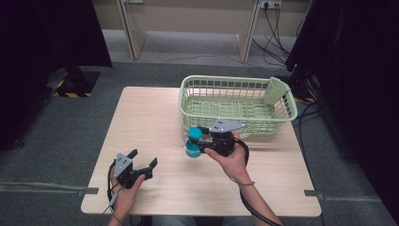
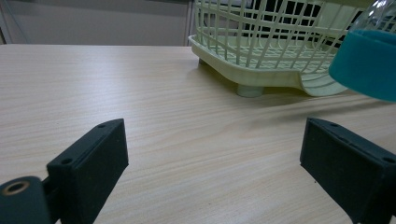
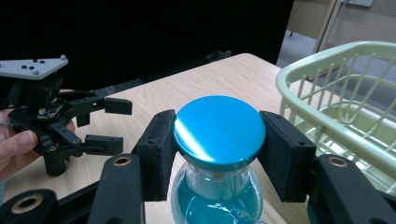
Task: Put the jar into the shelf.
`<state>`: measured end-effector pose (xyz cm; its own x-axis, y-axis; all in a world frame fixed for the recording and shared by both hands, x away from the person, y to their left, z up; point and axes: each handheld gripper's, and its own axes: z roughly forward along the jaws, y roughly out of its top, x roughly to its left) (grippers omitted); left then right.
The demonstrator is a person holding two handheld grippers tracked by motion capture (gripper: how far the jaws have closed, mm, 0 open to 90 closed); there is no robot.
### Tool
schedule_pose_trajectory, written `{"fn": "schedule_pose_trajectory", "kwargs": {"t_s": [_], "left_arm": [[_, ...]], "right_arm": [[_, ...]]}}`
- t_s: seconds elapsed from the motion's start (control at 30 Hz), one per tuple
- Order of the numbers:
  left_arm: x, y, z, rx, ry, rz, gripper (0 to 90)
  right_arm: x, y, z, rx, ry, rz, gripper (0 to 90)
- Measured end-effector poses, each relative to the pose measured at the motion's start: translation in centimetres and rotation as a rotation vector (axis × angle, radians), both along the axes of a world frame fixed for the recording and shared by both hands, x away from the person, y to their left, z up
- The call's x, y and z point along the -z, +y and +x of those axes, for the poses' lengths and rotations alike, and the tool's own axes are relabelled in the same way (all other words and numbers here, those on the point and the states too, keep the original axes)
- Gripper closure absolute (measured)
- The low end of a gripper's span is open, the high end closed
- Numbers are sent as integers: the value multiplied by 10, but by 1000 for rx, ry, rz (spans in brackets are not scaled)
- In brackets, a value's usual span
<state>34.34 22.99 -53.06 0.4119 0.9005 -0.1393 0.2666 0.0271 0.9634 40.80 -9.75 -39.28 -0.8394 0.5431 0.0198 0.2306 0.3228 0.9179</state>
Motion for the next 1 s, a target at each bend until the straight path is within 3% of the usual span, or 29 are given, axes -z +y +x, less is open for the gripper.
{"fn": "schedule_pose_trajectory", "kwargs": {"t_s": [0.83,0.87,1.0], "left_arm": [[0,0,0,-1,0,0,69],[0,0,0,-1,0,0,69],[0,0,0,-1,0,0,69]], "right_arm": [[-43,-31,1,71,-77,42,484],[-53,-36,1,83,-95,44,484],[-53,-36,1,83,-95,44,484]]}}
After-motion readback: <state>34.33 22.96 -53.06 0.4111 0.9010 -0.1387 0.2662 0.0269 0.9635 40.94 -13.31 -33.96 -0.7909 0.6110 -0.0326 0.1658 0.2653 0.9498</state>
